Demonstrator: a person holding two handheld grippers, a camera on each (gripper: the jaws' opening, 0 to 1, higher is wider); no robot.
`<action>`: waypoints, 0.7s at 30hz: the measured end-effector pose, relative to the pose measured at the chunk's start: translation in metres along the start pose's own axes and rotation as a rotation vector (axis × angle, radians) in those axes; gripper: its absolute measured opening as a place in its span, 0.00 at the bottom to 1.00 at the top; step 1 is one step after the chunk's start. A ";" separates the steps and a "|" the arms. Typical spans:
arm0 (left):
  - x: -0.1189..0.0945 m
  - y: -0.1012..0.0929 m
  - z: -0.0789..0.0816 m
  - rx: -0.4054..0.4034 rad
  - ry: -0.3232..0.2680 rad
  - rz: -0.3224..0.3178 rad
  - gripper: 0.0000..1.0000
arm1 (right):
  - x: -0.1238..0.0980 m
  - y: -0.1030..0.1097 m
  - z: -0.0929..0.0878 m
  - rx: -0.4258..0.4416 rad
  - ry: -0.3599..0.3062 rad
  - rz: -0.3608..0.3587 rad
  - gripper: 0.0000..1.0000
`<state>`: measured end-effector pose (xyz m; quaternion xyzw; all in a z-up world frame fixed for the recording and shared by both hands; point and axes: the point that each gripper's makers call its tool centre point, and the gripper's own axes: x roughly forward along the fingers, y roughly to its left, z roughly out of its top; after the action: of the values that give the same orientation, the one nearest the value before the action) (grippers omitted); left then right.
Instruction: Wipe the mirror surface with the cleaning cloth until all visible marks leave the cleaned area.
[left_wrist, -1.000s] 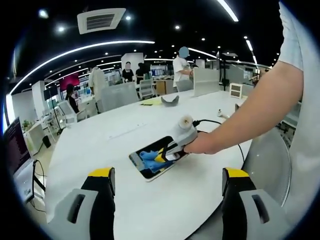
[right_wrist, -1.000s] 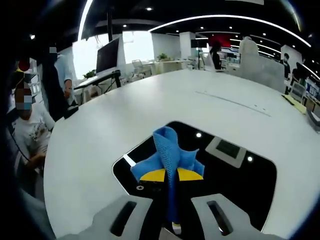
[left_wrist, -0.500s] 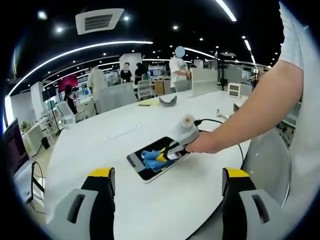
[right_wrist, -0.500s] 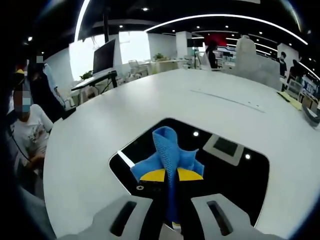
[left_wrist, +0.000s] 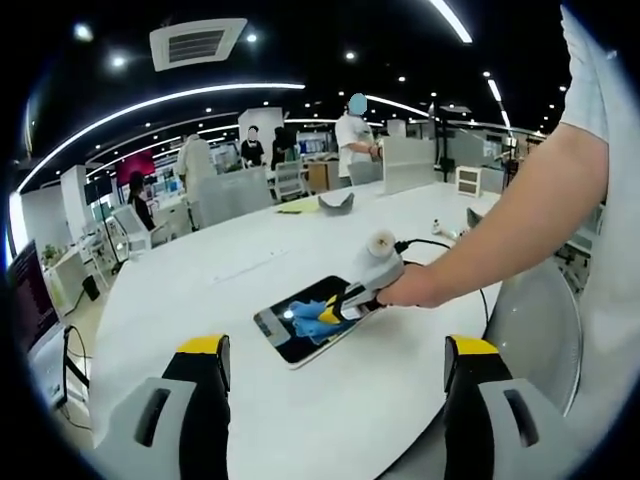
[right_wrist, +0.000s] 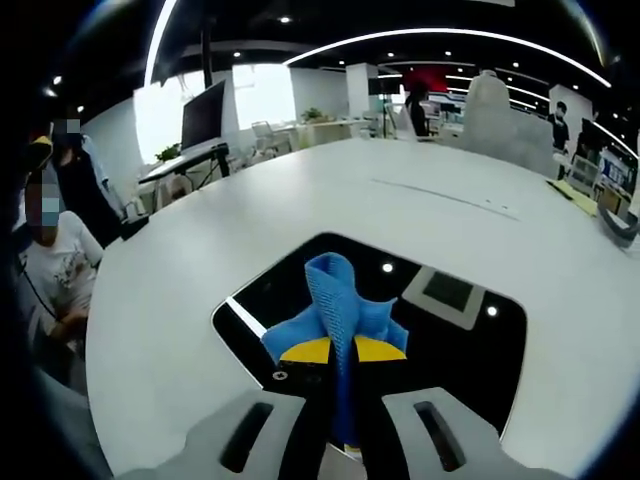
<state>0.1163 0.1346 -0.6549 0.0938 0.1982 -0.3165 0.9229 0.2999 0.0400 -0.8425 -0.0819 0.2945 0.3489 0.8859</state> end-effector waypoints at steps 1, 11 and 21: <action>0.000 0.000 0.000 -0.001 0.002 0.000 0.89 | 0.000 0.000 0.000 0.000 0.000 0.000 0.01; 0.001 0.000 0.000 0.006 0.002 -0.001 0.89 | -0.005 -0.005 -0.003 0.004 0.001 -0.009 0.01; 0.003 -0.002 0.001 0.008 -0.001 -0.007 0.89 | -0.011 -0.012 -0.008 0.013 0.002 -0.021 0.01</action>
<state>0.1169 0.1309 -0.6553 0.0968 0.1968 -0.3206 0.9215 0.2979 0.0226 -0.8431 -0.0797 0.2967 0.3378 0.8897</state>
